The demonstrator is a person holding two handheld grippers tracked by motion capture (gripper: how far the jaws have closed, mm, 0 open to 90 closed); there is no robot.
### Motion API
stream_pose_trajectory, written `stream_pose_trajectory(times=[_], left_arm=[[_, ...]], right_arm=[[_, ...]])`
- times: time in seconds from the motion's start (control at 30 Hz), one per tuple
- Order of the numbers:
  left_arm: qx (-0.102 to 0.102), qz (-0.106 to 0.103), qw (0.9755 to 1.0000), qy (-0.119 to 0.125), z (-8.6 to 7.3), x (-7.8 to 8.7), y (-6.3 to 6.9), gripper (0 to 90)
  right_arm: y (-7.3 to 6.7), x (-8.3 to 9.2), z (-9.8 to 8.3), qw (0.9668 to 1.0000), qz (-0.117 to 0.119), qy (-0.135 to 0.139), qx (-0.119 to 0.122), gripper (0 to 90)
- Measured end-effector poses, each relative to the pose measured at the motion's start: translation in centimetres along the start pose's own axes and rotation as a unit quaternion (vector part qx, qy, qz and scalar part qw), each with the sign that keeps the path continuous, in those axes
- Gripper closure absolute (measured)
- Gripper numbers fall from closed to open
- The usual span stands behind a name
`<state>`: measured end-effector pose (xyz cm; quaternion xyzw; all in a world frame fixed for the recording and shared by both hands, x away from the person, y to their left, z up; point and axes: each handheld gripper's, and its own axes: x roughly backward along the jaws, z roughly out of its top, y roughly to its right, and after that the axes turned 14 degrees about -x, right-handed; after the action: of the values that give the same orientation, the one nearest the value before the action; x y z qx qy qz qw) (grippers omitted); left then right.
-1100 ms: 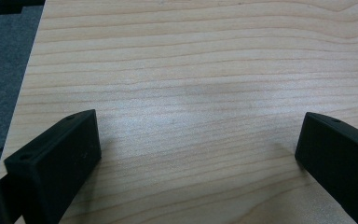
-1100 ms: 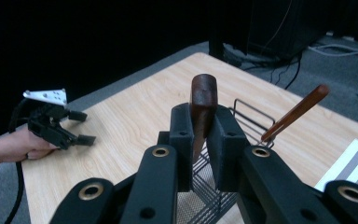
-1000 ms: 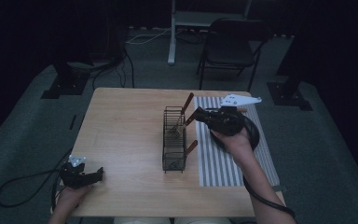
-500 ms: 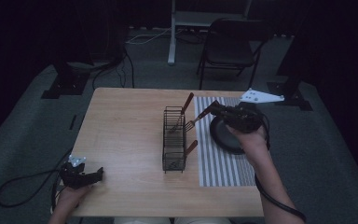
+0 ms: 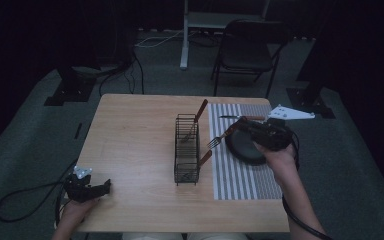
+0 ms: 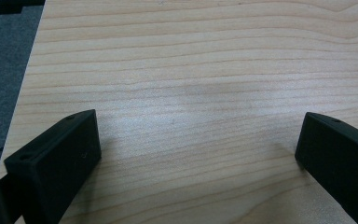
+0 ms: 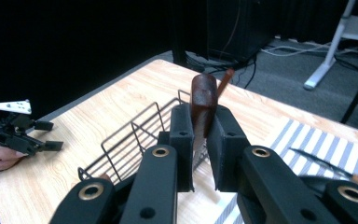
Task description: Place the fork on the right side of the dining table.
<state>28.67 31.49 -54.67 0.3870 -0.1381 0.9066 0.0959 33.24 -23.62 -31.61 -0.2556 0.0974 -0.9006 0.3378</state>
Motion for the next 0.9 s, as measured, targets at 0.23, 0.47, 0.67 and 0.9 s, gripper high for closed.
stream_pose_trajectory(times=[0.23,0.47,0.67,0.9], left_arm=[[0.000,0.000,1.0000,-0.001,0.0,0.0,0.0,0.2],[0.000,0.000,1.0000,0.000,0.0,0.0,0.0,0.2],[0.000,0.000,1.0000,0.000,0.0,0.0,0.0,0.2],[0.000,0.000,1.0000,0.000,0.0,0.0,0.0,0.2]], right_arm=[[1.1,-0.3,-2.5,0.9996,-0.023,-0.014,-0.011,81.1],[2.8,-0.2,-5.1,0.9975,-0.056,-0.023,-0.035,81.1],[3.6,0.2,-6.9,0.9956,-0.075,-0.019,-0.053,81.1],[3.9,1.1,-9.6,0.9921,-0.097,-0.008,-0.080,81.1]])
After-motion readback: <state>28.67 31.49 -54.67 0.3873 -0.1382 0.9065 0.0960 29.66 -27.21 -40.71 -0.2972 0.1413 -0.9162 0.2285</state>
